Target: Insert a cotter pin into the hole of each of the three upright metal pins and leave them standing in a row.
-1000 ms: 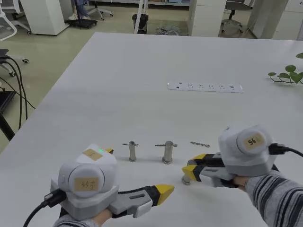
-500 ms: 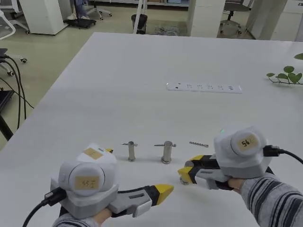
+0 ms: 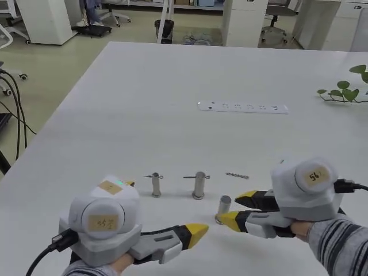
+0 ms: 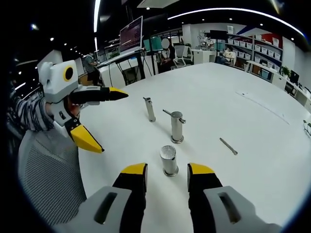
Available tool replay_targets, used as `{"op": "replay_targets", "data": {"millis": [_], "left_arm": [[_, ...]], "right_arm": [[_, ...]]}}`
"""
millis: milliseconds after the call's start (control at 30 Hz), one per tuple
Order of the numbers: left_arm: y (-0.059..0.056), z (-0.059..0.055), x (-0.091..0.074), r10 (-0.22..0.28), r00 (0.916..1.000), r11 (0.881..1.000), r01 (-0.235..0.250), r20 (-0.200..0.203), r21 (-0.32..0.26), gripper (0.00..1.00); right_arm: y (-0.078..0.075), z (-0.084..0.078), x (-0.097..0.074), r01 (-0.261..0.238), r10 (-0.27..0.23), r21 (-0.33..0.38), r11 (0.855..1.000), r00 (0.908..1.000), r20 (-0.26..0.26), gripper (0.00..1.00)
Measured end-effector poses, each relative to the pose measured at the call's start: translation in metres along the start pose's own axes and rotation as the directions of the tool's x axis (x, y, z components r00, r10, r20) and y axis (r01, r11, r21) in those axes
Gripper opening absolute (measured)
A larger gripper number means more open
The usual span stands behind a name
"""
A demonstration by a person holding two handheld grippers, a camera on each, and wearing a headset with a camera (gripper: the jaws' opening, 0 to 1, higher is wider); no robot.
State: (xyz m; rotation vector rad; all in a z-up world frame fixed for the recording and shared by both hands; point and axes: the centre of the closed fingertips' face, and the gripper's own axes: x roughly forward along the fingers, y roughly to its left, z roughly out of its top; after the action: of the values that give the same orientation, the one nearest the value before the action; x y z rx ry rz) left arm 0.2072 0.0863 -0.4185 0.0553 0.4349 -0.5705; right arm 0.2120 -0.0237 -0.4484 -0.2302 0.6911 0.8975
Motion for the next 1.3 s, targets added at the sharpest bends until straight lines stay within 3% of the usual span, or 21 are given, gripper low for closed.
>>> {"op": "replay_targets", "data": {"millis": [367,667,967,1300], "left_arm": [[0.001,-0.001,0.000,-0.001,1.0000,1.000,0.001,-0.009,-0.028,0.97],[0.000,0.001,0.001,0.000,1.0000,1.000,0.000,0.003,-0.019,0.97],[-0.001,-0.001,0.001,-0.001,1.0000,1.000,0.001,-0.009,-0.008,0.97],[-0.004,-0.006,0.003,-0.007,0.9994,1.000,0.007,-0.035,0.013,0.96]], "right_arm": [[-0.016,-0.009,-0.009,0.007,-0.007,0.011,1.000,0.9995,-0.032,0.29],[-0.053,-0.001,-0.011,0.048,-0.051,-0.033,0.998,0.9961,-0.073,0.28],[-0.087,0.004,-0.001,0.054,-0.062,-0.065,0.996,0.9898,-0.129,0.27],[-0.098,0.011,0.020,0.019,-0.051,-0.156,0.988,0.9782,-0.201,0.21]]}}
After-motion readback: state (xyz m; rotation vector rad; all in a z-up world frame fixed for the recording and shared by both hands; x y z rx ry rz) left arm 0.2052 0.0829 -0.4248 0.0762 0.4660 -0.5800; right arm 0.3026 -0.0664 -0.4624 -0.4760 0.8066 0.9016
